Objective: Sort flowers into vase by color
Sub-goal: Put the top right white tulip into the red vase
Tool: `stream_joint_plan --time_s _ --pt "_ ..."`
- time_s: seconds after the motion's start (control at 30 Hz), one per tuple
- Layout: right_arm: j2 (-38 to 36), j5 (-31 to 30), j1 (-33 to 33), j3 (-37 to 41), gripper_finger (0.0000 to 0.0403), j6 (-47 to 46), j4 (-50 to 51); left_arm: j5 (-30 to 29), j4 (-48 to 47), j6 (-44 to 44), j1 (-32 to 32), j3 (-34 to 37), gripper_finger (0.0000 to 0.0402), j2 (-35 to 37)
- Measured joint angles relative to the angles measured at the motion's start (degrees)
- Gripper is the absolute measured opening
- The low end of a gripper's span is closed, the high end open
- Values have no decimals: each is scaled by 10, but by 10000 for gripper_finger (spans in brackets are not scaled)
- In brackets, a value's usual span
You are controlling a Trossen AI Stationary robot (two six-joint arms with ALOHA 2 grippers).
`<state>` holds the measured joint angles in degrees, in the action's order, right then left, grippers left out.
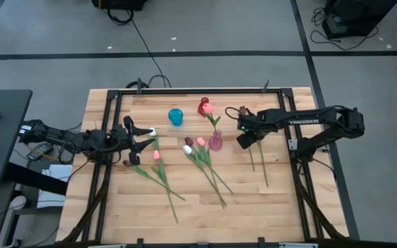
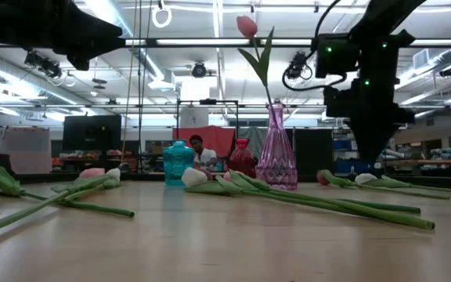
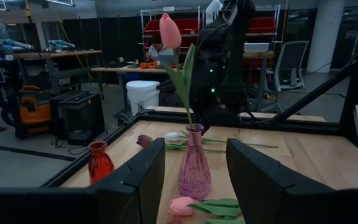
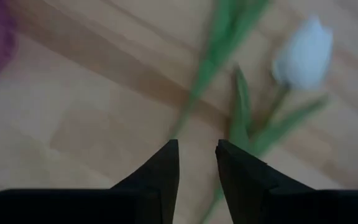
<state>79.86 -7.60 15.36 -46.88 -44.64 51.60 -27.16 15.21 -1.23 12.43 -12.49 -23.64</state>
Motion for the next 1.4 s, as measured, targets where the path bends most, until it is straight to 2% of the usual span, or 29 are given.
stream_joint_plan --time_s 0.23,0.8,0.97,1.13,1.4 --pt "11 36 -7 0 112 -59 94 0 0 1 0 0 176 -1" --pt "133 70 -7 0 109 -14 76 -2 -6 4 0 0 176 -15" --pt "144 68 3 0 80 0 69 -2 -5 4 0 0 176 -15" --pt "144 48 13 0 14 16 58 -2 -5 4 0 0 176 -15" --pt "117 -16 61 1 7 72 42 -2 -4 17 0 0 176 -15"
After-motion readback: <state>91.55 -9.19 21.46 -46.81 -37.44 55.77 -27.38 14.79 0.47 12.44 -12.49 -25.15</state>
